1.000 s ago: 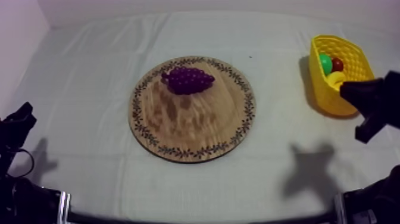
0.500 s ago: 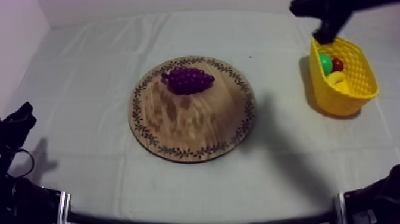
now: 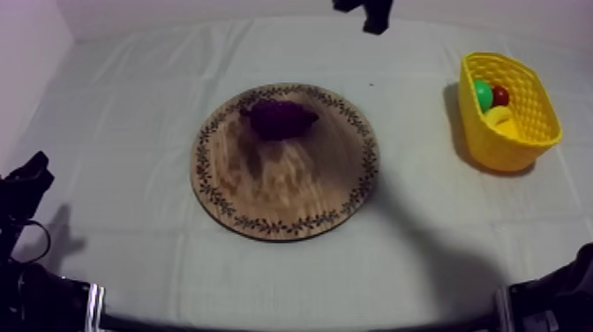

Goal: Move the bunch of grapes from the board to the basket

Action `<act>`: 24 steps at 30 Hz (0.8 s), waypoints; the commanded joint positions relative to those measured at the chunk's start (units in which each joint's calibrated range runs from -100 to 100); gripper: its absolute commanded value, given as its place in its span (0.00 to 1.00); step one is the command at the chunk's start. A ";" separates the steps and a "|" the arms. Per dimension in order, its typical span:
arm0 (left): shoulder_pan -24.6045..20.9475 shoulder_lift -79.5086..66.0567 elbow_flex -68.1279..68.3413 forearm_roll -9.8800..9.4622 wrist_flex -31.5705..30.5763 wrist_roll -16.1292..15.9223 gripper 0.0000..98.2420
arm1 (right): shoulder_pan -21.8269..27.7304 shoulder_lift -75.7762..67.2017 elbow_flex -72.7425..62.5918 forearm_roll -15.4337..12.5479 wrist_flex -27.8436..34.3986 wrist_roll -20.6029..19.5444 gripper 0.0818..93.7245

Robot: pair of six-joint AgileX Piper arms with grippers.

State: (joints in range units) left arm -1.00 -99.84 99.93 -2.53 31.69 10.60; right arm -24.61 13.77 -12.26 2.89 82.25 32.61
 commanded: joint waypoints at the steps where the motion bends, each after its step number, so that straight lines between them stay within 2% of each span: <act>1: 0.02 0.02 -0.04 0.01 -0.01 0.02 0.00 | -0.76 5.64 -3.84 0.33 2.12 0.10 0.01; 8: 0.02 0.02 -0.04 0.01 -0.01 0.02 0.00 | -2.56 14.50 -10.96 0.72 6.37 -0.16 0.01; 10: 0.02 0.02 -0.04 0.01 -0.01 0.02 0.00 | -2.88 16.28 -12.69 0.94 7.17 -0.26 0.04; 14: 0.02 0.02 -0.04 0.01 -0.01 0.02 0.00 | -3.38 18.18 -14.45 1.33 8.39 -0.78 0.21; 20: 0.02 0.02 -0.04 0.01 -0.01 0.02 0.00 | -3.68 19.05 -13.99 1.84 8.87 -2.49 0.54; 24: 0.02 0.02 -0.04 0.01 -0.01 0.02 0.00 | -4.18 19.91 -13.77 2.28 8.72 -3.47 0.66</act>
State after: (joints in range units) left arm -1.00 -99.84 99.93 -2.53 31.69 10.60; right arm -28.70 33.46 -26.16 5.14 91.13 29.48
